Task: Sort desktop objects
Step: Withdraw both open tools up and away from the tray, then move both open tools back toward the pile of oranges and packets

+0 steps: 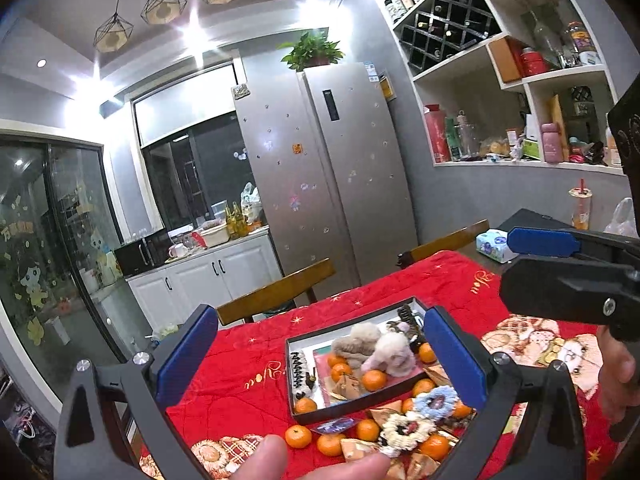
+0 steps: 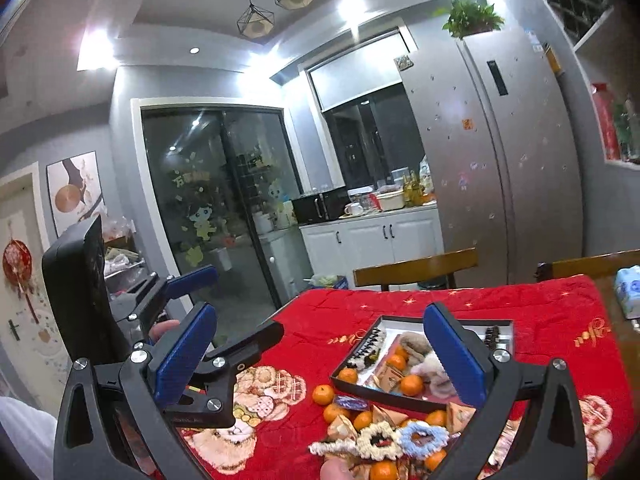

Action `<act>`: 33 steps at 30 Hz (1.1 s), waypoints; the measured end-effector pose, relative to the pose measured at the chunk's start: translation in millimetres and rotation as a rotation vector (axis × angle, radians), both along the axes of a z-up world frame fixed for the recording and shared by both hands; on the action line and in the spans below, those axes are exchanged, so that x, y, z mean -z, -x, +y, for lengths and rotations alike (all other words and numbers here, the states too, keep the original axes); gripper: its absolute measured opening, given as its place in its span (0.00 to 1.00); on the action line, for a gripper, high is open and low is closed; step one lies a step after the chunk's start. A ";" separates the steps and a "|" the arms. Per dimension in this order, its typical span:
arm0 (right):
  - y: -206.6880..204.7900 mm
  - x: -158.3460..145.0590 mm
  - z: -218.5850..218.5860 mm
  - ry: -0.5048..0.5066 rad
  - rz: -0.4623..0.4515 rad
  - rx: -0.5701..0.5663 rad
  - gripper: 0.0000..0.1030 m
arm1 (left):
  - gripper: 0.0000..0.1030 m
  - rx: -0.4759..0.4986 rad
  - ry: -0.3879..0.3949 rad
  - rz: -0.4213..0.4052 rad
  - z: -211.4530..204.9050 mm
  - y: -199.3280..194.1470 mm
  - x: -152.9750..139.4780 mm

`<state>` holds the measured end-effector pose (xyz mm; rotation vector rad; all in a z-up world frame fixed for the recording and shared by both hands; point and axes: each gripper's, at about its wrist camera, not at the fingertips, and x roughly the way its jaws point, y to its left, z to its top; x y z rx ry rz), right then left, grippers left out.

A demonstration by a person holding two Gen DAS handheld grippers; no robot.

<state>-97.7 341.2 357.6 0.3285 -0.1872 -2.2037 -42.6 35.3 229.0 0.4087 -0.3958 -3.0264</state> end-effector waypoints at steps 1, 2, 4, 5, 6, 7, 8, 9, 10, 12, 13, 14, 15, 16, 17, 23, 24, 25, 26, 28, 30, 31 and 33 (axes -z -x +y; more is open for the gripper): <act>-3.3 0.3 4.3 0.007 0.006 0.009 1.00 | 1.00 0.005 0.002 0.003 4.5 -5.4 -1.6; -9.6 -0.7 11.7 0.019 0.013 0.026 1.00 | 1.00 0.008 0.002 0.005 8.0 -9.7 -3.2; -16.5 -1.7 22.1 0.035 0.015 0.043 1.00 | 1.00 0.013 0.003 0.010 15.8 -20.7 -6.6; -20.9 -1.9 28.7 0.048 0.015 0.054 1.00 | 1.00 0.015 0.005 0.012 19.1 -24.2 -7.6; -23.3 -2.0 32.9 0.053 0.013 0.061 1.00 | 1.00 0.016 0.007 0.014 22.4 -27.5 -8.2; -25.3 -2.4 37.1 0.058 0.011 0.069 1.00 | 1.00 0.016 0.008 0.014 26.5 -31.6 -8.9; -30.1 -2.6 41.2 0.063 0.014 0.079 1.00 | 1.00 0.019 0.006 0.013 30.4 -36.1 -9.6; -34.2 -2.0 44.7 0.062 0.021 0.087 1.00 | 1.00 0.024 0.003 0.013 33.7 -40.5 -10.2; -37.5 -1.6 47.5 0.059 0.026 0.095 1.00 | 1.00 0.025 0.001 0.011 35.1 -42.7 -9.8; -44.5 -0.3 53.1 0.050 0.038 0.116 1.00 | 1.00 0.032 -0.007 0.013 41.2 -50.9 -9.1; -48.6 1.4 56.2 0.045 0.042 0.125 1.00 | 1.00 0.032 -0.014 0.014 42.1 -52.9 -7.5; -52.6 3.5 58.8 0.036 0.045 0.142 1.00 | 1.00 0.028 -0.026 0.014 43.3 -57.5 -5.5; -56.5 4.6 60.4 0.030 0.049 0.156 1.00 | 1.00 0.025 -0.046 0.013 43.1 -62.5 -2.7; -60.2 6.5 62.1 0.023 0.056 0.170 1.00 | 1.00 0.021 -0.065 0.008 41.3 -65.1 0.3; -64.0 8.2 64.2 0.013 0.062 0.185 1.00 | 1.00 0.016 -0.084 0.000 39.0 -67.1 3.7; -85.3 21.3 75.5 -0.032 0.088 0.281 1.00 | 1.00 -0.001 -0.168 -0.045 16.1 -80.1 26.9; -89.2 24.3 76.2 -0.045 0.092 0.298 1.00 | 1.00 -0.006 -0.175 -0.045 12.2 -82.8 29.6; -91.7 27.5 76.2 -0.058 0.097 0.317 1.00 | 1.00 -0.012 -0.187 -0.046 8.0 -86.1 33.2; -93.9 30.3 76.3 -0.067 0.102 0.330 1.00 | 1.00 -0.018 -0.202 -0.049 3.7 -88.6 37.0; -97.9 37.3 77.3 -0.081 0.101 0.348 1.00 | 1.00 -0.019 -0.240 -0.065 -4.6 -93.0 46.1; -98.3 45.4 79.1 -0.091 0.087 0.355 1.00 | 1.00 -0.023 -0.269 -0.084 -12.3 -96.4 58.5; -98.6 48.7 79.2 -0.092 0.081 0.357 1.00 | 1.00 -0.030 -0.277 -0.087 -14.5 -97.4 62.6; -97.6 56.4 81.8 -0.091 0.058 0.366 1.00 | 1.00 -0.043 -0.297 -0.095 -20.9 -99.0 77.3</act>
